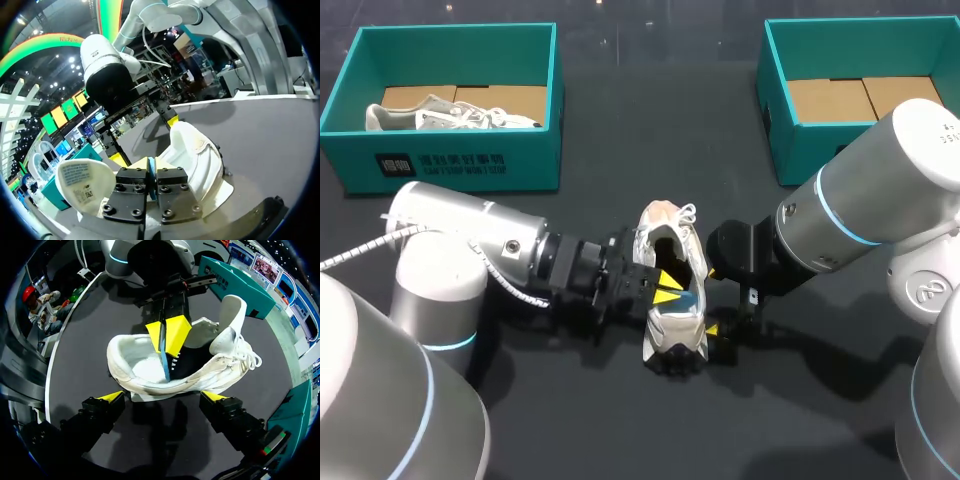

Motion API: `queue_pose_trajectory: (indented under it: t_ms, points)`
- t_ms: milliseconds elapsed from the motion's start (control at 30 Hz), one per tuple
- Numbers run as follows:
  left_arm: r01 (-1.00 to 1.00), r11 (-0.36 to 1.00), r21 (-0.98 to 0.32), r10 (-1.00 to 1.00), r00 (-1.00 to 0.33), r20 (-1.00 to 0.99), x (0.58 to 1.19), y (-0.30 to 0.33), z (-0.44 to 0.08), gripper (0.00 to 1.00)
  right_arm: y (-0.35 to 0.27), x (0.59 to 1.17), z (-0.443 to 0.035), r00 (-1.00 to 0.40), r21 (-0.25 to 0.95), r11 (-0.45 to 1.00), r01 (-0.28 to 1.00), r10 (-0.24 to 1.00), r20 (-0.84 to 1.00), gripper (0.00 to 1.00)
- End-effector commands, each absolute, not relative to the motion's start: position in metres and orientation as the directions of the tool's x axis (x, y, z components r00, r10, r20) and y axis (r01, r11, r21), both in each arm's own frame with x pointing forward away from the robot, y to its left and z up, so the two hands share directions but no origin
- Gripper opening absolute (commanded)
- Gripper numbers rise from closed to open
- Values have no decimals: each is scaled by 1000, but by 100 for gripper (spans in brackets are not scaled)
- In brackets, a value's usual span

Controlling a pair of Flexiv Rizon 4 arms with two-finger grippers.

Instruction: Take the shoe out of the shoebox, open the shoe tongue, remove and reinsert the insole, then place the shoe into the shoebox

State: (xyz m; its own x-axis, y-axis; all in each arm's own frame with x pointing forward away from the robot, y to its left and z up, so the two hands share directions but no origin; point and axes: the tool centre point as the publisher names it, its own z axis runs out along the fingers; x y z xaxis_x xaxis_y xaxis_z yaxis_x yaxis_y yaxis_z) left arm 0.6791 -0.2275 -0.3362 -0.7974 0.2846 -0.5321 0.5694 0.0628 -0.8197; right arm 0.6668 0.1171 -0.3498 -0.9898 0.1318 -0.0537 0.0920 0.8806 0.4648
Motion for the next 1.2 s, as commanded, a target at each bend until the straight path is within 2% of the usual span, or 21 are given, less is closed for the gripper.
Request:
queue_pose_trajectory:
  t_ms: [33,167,333,433,900,1200]
  points:
    - [555,73,-829,279,-809,-517,684,-231,-343,0,117,666,-350,-990,465,881,92,133,-56,100]
    - [549,65,-833,278,-812,-514,680,-225,-334,0,117,666,-350,-990,465,881,92,133,-56,100]
    - [562,46,-826,285,-800,-528,671,-221,-319,30,117,666,-350,-990,465,881,92,133,-56,100]
    - [570,40,-821,293,-792,-536,667,-220,-310,34,117,666,-350,-990,465,881,92,133,-56,100]
    - [589,94,-802,360,-772,-524,661,-216,-298,32,117,666,-350,-990,465,881,92,133,-56,100]
    - [602,170,-780,424,-759,-494,657,-192,-289,33,73,670,-325,-989,452,887,93,133,-58,100]
